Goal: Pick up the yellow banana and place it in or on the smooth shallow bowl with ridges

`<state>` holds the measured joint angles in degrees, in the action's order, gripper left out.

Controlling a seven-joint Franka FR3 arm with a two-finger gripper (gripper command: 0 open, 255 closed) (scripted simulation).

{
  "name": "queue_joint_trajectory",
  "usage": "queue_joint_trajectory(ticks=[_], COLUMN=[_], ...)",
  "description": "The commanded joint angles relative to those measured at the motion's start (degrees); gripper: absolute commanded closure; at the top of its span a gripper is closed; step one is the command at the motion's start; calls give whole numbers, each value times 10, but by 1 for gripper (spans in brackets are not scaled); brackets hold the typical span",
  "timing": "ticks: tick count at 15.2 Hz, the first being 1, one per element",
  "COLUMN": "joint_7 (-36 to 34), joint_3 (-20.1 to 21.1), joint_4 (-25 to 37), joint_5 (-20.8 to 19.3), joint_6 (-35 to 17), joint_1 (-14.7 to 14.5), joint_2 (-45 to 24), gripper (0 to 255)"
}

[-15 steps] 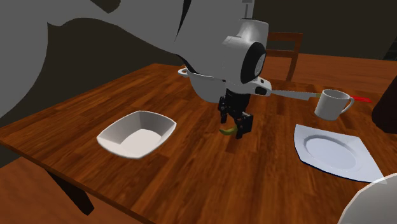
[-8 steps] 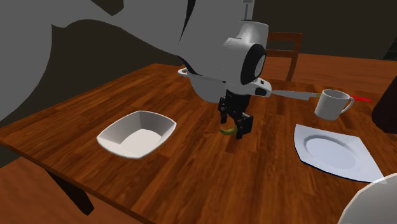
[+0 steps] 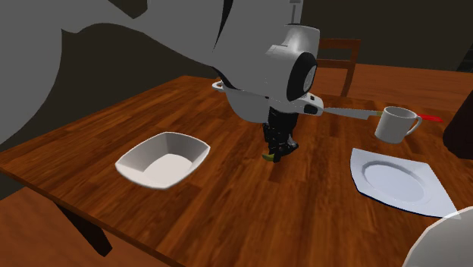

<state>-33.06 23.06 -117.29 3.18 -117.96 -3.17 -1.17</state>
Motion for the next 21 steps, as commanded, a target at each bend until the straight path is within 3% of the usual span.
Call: queue_joint_trajectory(ticks=[1,21], joint_7=[0,1], joint_3=[0,-3], joint_4=[0,115], joint_5=[0,9], joint_6=[0,143], joint_1=[0,3], joint_2=[0,30], gripper=[255,255])
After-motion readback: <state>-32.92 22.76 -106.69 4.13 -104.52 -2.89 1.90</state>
